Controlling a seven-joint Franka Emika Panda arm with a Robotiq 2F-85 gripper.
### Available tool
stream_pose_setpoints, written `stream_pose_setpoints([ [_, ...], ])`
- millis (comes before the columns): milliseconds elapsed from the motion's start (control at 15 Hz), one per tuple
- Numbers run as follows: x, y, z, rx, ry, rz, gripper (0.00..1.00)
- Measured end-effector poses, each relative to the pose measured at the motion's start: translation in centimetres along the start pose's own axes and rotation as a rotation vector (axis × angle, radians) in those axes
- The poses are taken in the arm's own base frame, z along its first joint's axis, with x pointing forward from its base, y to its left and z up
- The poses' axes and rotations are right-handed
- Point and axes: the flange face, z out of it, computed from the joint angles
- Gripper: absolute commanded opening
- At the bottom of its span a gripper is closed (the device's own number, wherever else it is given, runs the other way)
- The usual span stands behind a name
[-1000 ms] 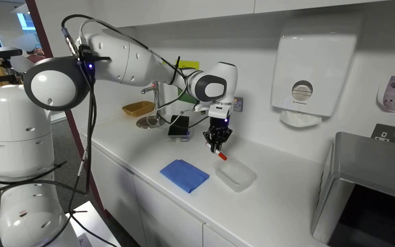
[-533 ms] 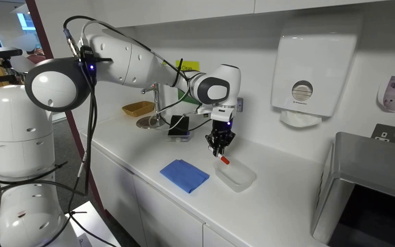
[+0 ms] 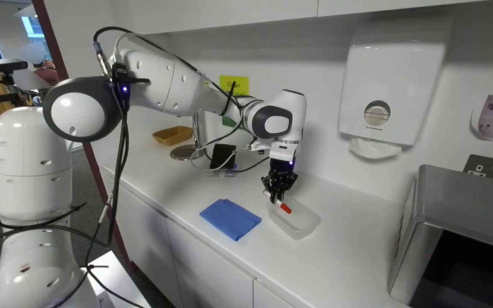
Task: Put the marker into the bowl
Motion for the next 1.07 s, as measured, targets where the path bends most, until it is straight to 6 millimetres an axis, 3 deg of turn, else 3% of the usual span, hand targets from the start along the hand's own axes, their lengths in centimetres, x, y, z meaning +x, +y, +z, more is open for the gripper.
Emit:
stream_pose_setpoints([
  [533, 1.6, -1.2, 0.6, 0.036, 0.01, -0.075, 0.05],
  [1067, 1.5, -3.4, 1.4, 0.04, 0.028, -0.121, 0.05],
])
